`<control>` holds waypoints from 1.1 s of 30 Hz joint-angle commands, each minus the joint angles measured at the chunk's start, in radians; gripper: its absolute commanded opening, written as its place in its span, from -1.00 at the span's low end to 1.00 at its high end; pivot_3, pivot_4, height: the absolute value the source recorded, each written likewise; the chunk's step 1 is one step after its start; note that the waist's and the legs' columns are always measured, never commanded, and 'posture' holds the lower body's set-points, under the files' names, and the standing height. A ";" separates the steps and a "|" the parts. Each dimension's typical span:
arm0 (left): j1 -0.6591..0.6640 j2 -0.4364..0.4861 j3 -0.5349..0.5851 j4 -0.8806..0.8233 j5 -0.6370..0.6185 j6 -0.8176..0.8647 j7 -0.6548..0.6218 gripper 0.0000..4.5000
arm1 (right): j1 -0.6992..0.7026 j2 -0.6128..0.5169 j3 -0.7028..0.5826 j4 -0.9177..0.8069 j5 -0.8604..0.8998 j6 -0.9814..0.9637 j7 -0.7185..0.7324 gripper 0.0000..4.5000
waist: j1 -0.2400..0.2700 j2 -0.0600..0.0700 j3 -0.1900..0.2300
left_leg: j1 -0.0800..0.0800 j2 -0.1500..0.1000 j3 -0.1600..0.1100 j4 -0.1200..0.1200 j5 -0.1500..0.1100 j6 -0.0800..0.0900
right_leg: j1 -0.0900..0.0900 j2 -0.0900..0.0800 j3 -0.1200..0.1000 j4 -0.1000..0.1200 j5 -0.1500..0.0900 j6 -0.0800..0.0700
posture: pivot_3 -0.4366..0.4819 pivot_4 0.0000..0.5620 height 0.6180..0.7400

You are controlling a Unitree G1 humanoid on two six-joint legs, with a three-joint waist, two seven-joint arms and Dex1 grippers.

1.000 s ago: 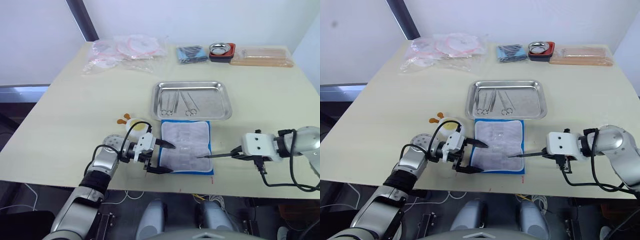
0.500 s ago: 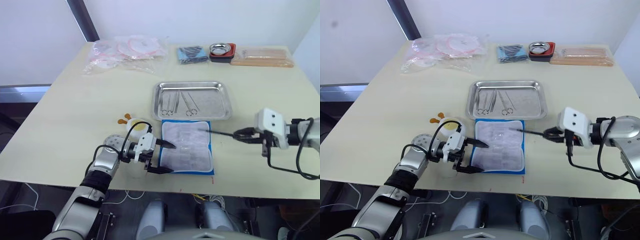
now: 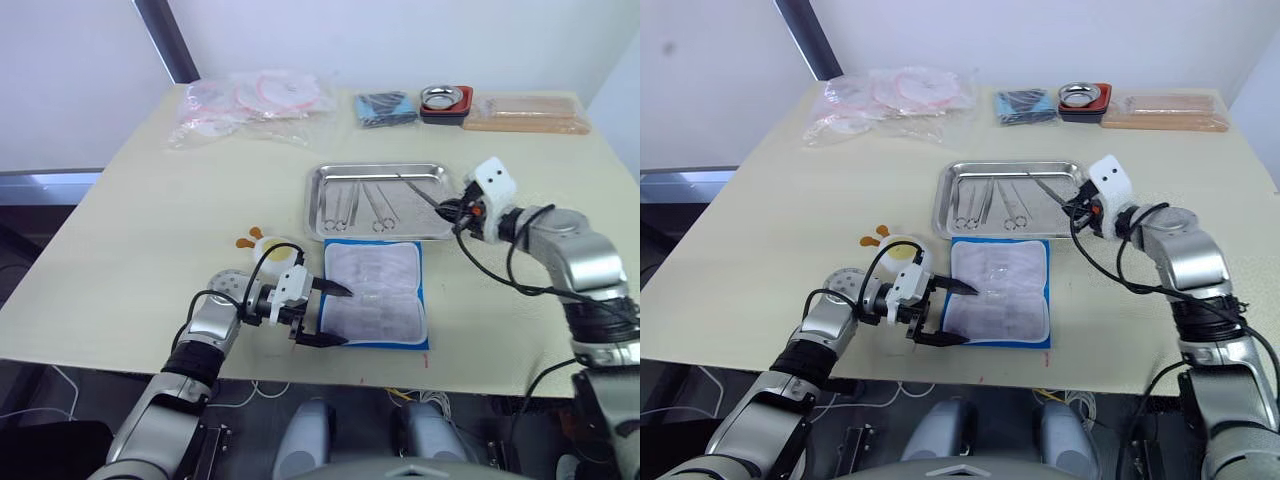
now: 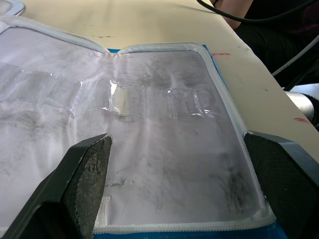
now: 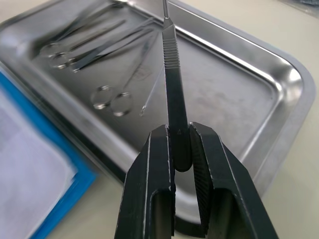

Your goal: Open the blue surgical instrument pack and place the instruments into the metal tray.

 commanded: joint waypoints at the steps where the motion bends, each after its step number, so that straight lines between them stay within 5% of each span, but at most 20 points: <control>1: 0.031 0.008 -0.034 0.079 0.073 0.037 0.032 1.00 | -0.058 0.065 0.002 0.052 -0.039 -0.018 -0.091 -0.97 | -0.001 0.000 0.000 | 0.000 0.000 0.000 0.000 0.000 0.000 | 0.000 0.000 0.000 0.000 0.000 0.000 | -0.05 -0.47 1.00; 17: 0.038 0.014 -0.029 0.070 0.071 0.040 0.038 1.00 | -0.157 0.243 -0.027 0.299 -0.103 -0.005 -0.311 -0.97 | -0.004 0.000 0.000 | 0.000 0.000 0.000 0.000 0.000 0.000 | 0.000 0.000 0.000 0.001 0.001 -0.001 | -0.05 -0.47 1.00; 29: 0.037 0.008 -0.030 0.071 0.072 0.038 0.041 1.00 | -0.170 0.262 -0.023 0.350 -0.110 -0.004 -0.311 -0.97 | -0.005 0.001 0.000 | 0.000 0.000 0.000 0.000 0.000 0.000 | 0.000 0.000 0.000 0.001 0.000 0.000 | -0.05 -0.47 1.00; 33: 0.040 0.009 -0.028 0.070 0.071 0.038 0.044 1.00 | -0.169 0.269 -0.046 0.331 -0.086 0.004 -0.303 -0.22 | -0.005 0.001 0.000 | 0.000 0.000 0.000 0.000 0.000 0.000 | 0.000 0.000 0.000 0.001 0.000 0.000 | -0.05 -0.47 1.00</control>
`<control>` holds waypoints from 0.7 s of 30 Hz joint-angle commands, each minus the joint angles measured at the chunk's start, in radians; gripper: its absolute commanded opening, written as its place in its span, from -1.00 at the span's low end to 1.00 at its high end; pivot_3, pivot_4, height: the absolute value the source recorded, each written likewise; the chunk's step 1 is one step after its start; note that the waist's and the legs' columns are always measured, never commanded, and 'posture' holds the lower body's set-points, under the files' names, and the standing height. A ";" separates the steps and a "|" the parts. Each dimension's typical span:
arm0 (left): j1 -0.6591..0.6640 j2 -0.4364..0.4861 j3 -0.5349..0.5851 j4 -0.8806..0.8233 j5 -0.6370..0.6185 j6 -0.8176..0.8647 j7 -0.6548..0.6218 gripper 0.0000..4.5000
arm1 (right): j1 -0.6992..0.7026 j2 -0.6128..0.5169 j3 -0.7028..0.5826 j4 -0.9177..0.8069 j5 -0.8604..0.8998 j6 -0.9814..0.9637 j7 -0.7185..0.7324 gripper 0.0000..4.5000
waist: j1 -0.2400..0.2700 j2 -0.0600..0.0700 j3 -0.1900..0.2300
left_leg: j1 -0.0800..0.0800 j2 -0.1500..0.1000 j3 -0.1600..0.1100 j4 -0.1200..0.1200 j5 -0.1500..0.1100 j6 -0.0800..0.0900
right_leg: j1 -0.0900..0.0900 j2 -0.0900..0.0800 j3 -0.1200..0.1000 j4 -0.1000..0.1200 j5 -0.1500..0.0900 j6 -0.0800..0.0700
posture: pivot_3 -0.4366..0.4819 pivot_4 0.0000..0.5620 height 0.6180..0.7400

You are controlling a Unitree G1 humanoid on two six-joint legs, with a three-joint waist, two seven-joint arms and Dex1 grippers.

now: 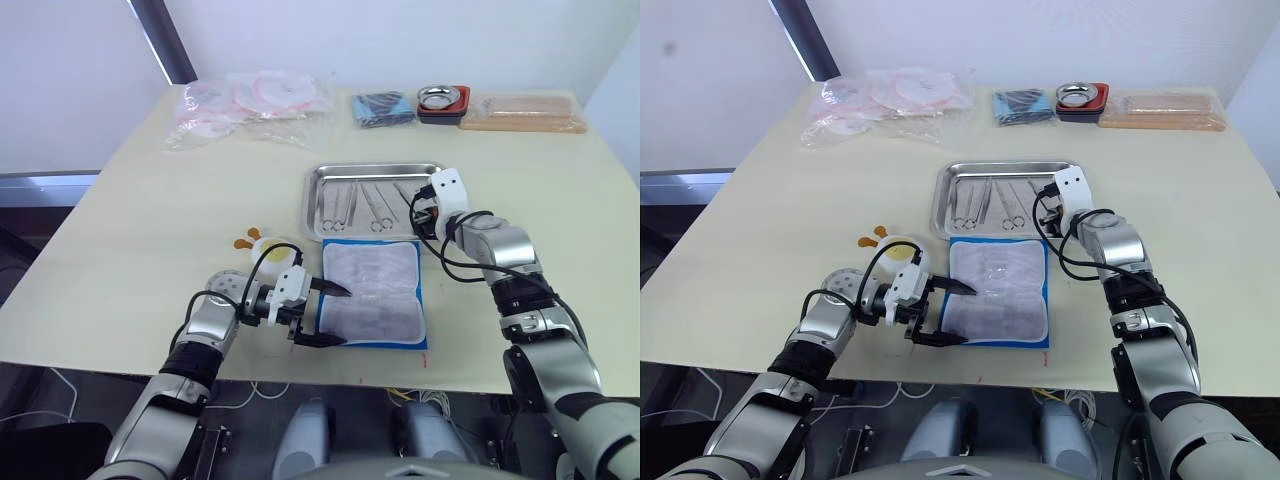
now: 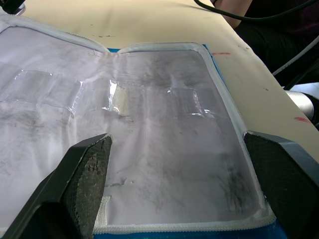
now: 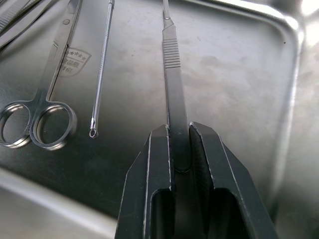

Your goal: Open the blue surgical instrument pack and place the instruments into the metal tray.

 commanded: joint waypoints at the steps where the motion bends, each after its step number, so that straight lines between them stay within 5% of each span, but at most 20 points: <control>1: 0.036 0.005 -0.031 0.072 0.072 0.039 0.044 1.00 | -0.028 0.010 -0.041 -0.034 0.030 0.010 0.010 -0.01 | 0.000 0.000 0.000 | 0.000 0.000 0.000 0.000 0.000 0.000 | 0.000 0.000 0.000 0.000 0.000 0.000 | -0.05 -0.47 1.00; 6: 0.044 0.013 -0.025 0.043 0.061 0.049 0.040 1.00 | -0.008 -0.022 -0.050 -0.115 0.058 -0.005 0.073 0.98 | 0.000 0.001 0.001 | 0.000 0.000 0.000 0.000 0.000 0.000 | 0.000 0.000 0.000 0.000 0.000 0.000 | -0.05 -0.47 1.00; 21: 0.048 0.037 0.129 -0.356 -0.157 0.279 0.133 1.00 | 0.145 -0.125 -0.153 -0.434 0.214 -0.139 0.262 0.98 | -0.006 -0.008 0.015 | -0.019 0.001 0.001 -0.002 0.000 0.000 | -0.021 0.002 0.001 0.004 0.002 -0.002 | -0.05 -0.47 1.00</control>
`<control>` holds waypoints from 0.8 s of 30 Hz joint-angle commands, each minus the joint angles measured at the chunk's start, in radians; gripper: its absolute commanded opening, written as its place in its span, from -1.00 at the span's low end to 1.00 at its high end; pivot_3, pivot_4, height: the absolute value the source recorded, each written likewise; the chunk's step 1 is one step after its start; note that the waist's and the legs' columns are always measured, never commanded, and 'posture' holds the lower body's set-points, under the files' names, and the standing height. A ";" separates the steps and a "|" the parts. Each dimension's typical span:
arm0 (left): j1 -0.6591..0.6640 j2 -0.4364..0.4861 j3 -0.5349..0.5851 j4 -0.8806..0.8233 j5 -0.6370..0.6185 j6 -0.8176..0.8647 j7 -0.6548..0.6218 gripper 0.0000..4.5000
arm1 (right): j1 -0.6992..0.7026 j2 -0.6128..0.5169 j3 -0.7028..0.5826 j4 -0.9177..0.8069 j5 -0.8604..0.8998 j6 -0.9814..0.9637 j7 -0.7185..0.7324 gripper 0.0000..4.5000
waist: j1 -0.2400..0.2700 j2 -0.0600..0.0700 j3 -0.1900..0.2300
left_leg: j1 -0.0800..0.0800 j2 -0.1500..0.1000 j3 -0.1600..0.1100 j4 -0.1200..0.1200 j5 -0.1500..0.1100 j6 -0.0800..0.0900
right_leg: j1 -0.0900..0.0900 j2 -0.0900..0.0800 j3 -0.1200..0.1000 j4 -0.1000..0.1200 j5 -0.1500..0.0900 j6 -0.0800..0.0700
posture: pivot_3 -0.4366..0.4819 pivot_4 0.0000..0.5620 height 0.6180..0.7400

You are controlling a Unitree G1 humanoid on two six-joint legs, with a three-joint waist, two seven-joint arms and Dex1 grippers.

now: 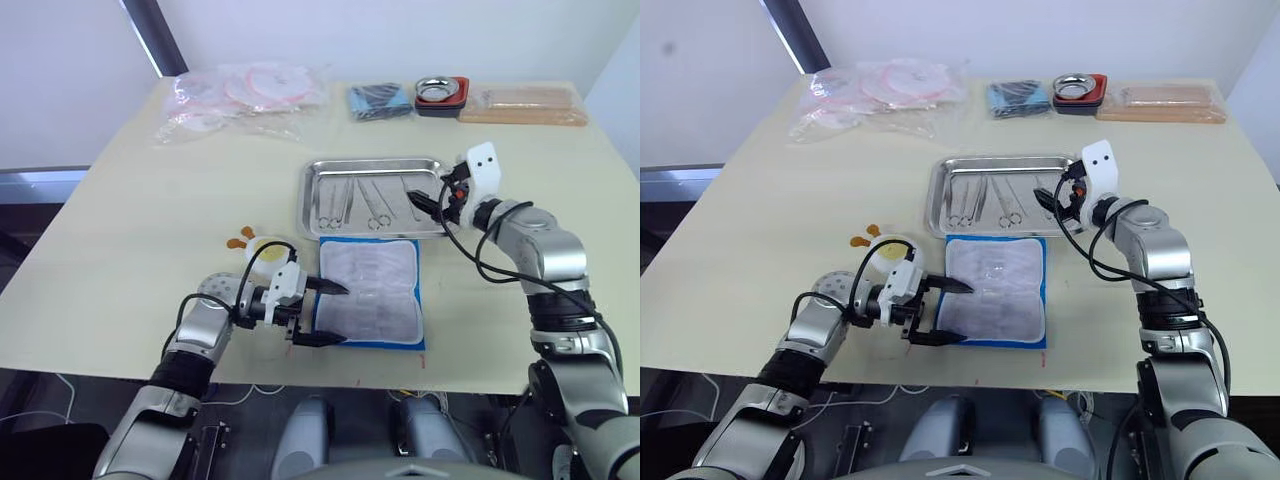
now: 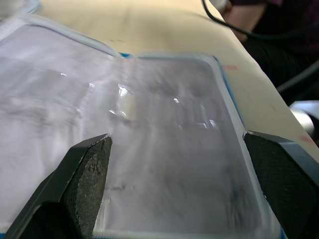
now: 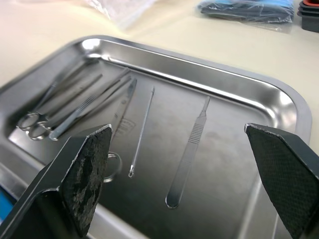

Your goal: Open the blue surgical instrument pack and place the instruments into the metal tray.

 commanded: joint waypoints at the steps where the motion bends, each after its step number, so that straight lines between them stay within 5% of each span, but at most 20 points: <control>1: -0.018 0.011 0.082 -0.170 -0.101 0.109 0.069 1.00 | 0.033 -0.021 -0.051 -0.113 0.061 -0.056 0.044 0.98 | 0.001 -0.002 0.001 | -0.005 0.000 -0.001 0.000 0.000 0.000 | -0.004 0.000 -0.001 0.000 0.000 0.000 | -0.05 -0.47 1.00; 12: -0.018 0.084 0.243 -0.369 -0.223 0.287 0.213 1.00 | 0.231 -0.055 -0.107 -0.271 0.188 -0.186 0.173 0.98 | 0.002 -0.006 0.006 | -0.013 0.000 -0.001 0.003 0.000 0.000 | -0.011 -0.001 -0.001 0.001 0.000 0.000 | -0.05 -0.47 1.00; 24: 0.298 0.221 0.566 -0.496 -0.294 0.467 0.439 1.00 | 0.556 -0.158 -0.283 -0.338 0.272 -0.382 0.298 0.98 | 0.005 -0.007 0.008 | -0.011 0.001 -0.003 0.003 0.000 0.000 | -0.010 -0.002 0.000 0.001 0.000 0.000 | -0.05 -0.47 1.00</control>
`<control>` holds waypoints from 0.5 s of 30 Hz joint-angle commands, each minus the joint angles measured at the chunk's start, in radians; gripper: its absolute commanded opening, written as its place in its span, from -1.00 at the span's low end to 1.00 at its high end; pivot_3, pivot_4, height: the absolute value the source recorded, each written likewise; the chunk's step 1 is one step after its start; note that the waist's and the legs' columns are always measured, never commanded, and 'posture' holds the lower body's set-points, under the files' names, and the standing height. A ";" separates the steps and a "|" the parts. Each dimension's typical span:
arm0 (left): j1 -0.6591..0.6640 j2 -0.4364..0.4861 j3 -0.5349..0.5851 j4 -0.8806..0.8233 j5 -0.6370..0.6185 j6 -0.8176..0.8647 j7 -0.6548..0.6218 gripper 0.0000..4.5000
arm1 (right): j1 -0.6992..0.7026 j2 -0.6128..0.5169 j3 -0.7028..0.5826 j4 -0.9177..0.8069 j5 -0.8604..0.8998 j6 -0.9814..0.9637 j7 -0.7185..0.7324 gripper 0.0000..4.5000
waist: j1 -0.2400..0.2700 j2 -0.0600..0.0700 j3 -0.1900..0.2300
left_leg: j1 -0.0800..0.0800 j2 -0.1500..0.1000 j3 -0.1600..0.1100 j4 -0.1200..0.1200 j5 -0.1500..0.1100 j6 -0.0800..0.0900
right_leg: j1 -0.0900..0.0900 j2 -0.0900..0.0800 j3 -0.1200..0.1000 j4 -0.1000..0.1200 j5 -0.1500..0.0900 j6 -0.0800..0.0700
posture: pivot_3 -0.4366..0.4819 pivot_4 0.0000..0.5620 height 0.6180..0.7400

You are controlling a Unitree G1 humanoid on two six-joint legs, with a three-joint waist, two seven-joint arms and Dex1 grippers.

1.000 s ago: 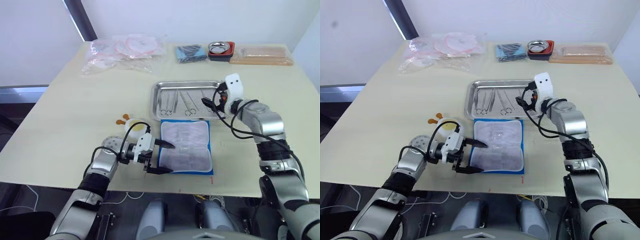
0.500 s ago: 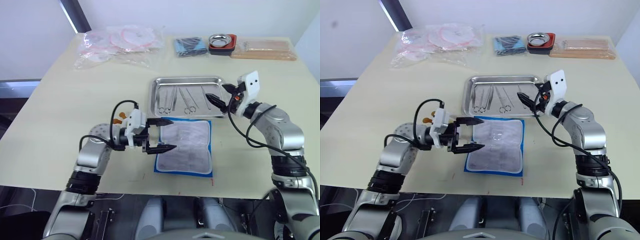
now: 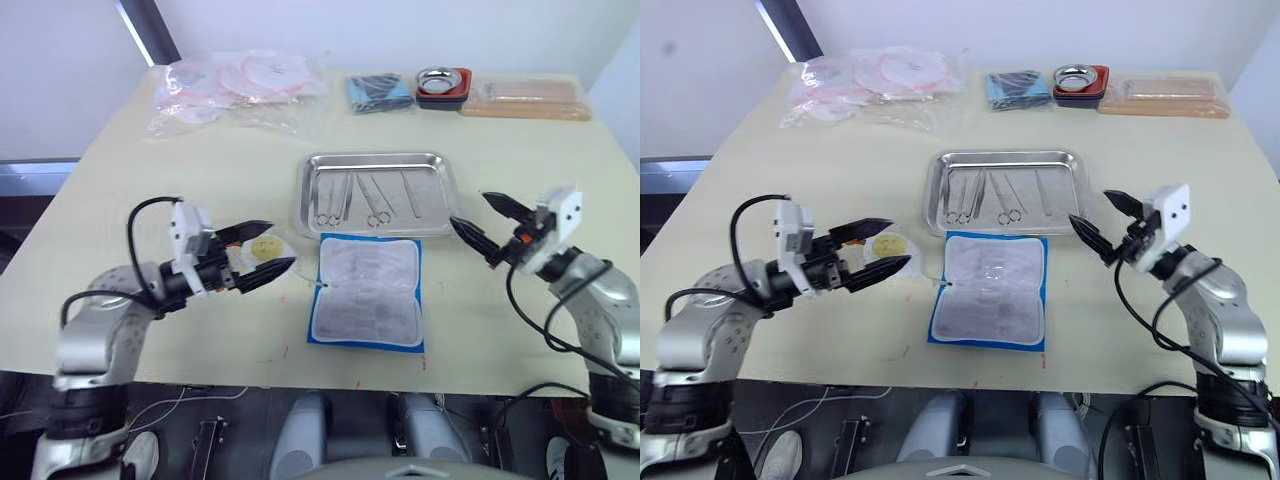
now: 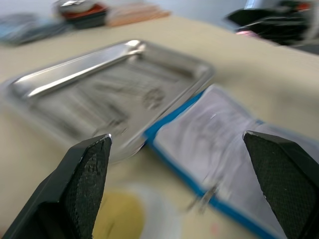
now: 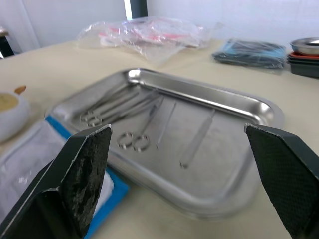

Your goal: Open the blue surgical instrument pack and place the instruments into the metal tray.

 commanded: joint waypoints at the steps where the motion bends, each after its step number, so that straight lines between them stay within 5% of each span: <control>1: 0.083 0.026 0.104 -0.017 0.020 -0.041 0.032 1.00 | 0.083 -0.023 -0.096 -0.019 0.068 -0.073 0.075 0.98 | 0.002 0.000 0.000 | 0.000 0.000 0.000 0.000 0.000 0.000 | 0.000 0.000 0.000 0.000 0.000 0.000 | -0.05 -0.47 1.00; 15: 0.388 -0.034 0.223 0.116 0.159 -0.224 0.156 1.00 | 0.446 -0.069 -0.243 0.083 0.077 -0.232 0.227 0.98 | 0.002 0.000 0.000 | 0.002 0.000 0.005 0.002 0.000 0.000 | 0.001 0.000 0.001 0.001 0.000 0.000 | -0.05 -0.47 1.00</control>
